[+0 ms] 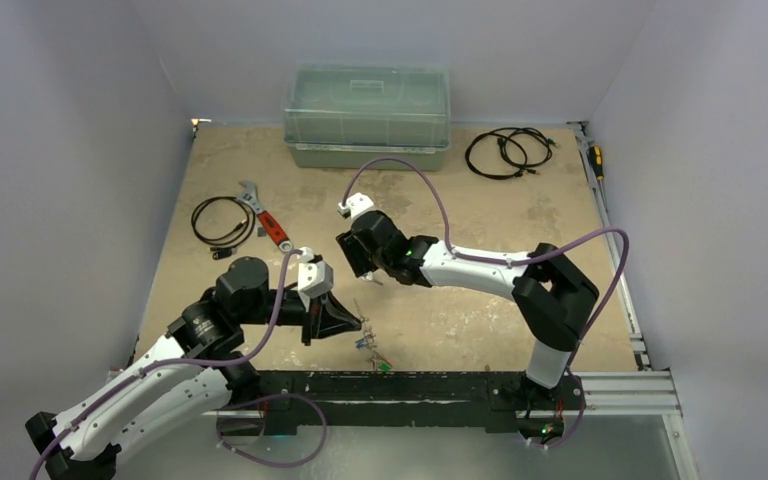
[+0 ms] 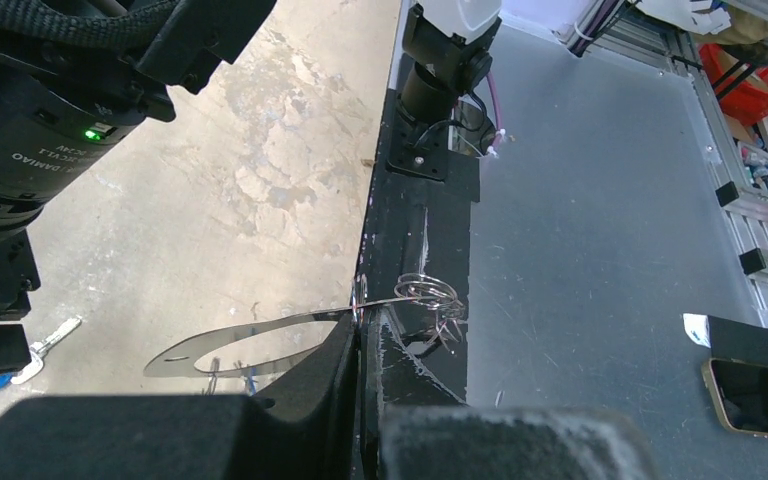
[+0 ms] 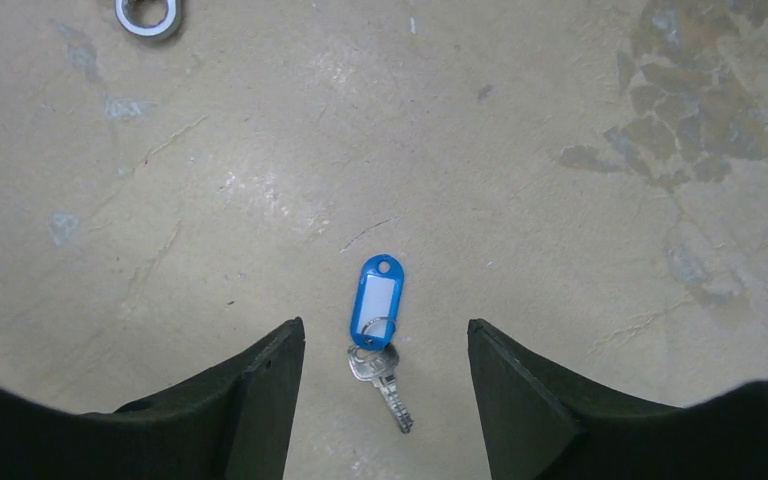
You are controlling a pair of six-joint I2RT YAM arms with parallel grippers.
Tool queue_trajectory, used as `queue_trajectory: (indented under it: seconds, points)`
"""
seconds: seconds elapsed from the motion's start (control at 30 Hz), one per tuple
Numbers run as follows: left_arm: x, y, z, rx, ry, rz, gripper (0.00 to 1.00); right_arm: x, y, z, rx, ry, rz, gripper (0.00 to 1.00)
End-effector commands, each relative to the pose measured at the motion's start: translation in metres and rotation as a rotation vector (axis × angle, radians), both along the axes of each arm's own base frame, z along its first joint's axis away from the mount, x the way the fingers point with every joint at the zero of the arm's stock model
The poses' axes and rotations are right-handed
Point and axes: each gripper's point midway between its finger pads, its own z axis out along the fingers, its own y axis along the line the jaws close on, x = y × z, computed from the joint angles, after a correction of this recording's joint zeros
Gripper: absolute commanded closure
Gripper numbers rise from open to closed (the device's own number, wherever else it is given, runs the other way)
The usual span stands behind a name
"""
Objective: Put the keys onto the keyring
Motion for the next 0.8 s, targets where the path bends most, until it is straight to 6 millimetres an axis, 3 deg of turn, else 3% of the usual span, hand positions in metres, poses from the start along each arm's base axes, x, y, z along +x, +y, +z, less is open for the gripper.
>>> queue_trajectory:
  seconds: [0.0,0.1,0.37,0.57,0.77]
  points:
    - [0.003,-0.002,0.015,-0.046,-0.056,0.003,1.0,-0.004,0.007,0.015,0.148,0.084,-0.125,0.38]
    - [0.004,-0.003,0.013,-0.039,-0.051,0.007,1.0,-0.006,0.016,0.009,0.219,0.127,-0.148,0.4]
    - [0.007,-0.003,0.01,-0.027,-0.045,0.022,1.0,-0.005,0.023,-0.02,0.201,0.243,-0.264,0.49]
    - [0.008,-0.002,0.011,-0.028,-0.049,0.028,1.0,-0.004,0.014,-0.039,0.137,0.252,-0.306,0.51]
    - [0.006,-0.001,0.012,-0.036,-0.057,0.02,1.0,0.0,0.009,-0.047,0.096,0.235,-0.325,0.59]
